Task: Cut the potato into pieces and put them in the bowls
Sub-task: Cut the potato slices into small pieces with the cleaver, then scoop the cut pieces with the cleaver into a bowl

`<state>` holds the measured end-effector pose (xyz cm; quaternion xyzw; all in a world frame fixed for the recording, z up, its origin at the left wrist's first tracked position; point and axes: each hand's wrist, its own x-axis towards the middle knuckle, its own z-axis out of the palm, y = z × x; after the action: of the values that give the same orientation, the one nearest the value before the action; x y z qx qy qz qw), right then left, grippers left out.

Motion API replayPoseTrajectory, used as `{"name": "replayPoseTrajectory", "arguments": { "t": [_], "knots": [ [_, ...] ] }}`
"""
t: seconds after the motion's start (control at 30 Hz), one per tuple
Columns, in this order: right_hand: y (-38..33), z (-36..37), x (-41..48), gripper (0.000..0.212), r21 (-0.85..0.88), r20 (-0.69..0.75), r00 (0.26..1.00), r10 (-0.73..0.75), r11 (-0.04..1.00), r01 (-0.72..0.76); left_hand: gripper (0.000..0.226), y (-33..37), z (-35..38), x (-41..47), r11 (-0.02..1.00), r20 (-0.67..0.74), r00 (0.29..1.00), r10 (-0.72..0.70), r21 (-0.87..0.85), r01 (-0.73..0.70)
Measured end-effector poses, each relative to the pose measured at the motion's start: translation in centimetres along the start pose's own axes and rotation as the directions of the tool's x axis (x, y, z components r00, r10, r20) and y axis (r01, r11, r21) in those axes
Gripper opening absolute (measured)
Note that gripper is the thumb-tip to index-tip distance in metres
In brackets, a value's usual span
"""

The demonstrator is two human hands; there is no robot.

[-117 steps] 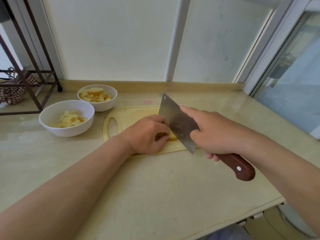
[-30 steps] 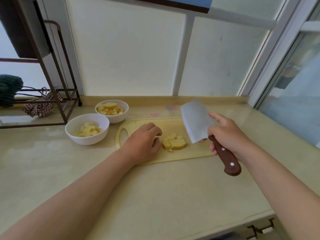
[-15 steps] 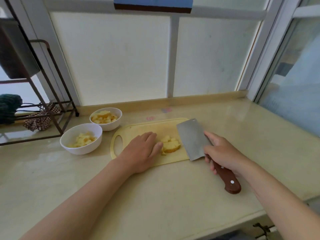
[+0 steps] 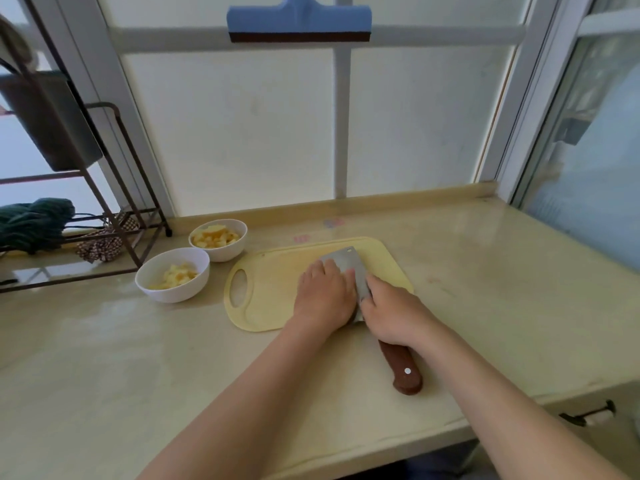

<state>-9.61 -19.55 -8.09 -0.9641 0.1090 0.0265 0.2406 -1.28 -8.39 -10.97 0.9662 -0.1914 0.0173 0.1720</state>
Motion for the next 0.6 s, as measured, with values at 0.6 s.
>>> {"name": "replayPoseTrajectory", "arguments": {
  "t": [0.6],
  "knots": [
    [2.0, -0.4, -0.5, 0.036, 0.526, -0.021, 1.0, -0.002, 0.85, 0.012, 0.033, 2.4, -1.0, 0.4, 0.96, -0.026, 0.984, 0.178, -0.216, -0.179]
  ]
}}
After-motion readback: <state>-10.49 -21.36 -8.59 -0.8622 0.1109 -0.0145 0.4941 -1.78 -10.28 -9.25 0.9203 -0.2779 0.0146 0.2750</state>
